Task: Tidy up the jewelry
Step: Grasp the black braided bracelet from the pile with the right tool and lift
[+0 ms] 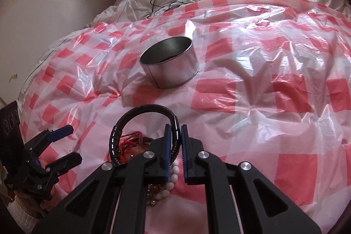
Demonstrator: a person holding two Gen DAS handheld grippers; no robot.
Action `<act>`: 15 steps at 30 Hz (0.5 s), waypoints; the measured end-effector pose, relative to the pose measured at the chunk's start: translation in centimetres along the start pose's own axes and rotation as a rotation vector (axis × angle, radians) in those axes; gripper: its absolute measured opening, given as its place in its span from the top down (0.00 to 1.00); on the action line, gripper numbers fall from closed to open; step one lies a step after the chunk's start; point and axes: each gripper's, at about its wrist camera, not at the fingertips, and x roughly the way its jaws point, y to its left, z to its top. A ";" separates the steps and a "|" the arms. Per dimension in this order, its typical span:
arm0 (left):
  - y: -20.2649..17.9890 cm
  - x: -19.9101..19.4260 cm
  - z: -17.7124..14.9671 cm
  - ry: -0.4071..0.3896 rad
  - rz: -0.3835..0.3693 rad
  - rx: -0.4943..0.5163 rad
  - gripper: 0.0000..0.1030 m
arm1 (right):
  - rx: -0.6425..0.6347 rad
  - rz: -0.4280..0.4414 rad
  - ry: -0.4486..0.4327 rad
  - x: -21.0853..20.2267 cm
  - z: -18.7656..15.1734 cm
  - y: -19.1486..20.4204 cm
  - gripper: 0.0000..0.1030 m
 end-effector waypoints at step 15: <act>-2.9 4.4 2.4 0.083 -0.258 0.034 0.11 | 0.074 -0.048 -0.009 0.3 0.2 -2.2 0.91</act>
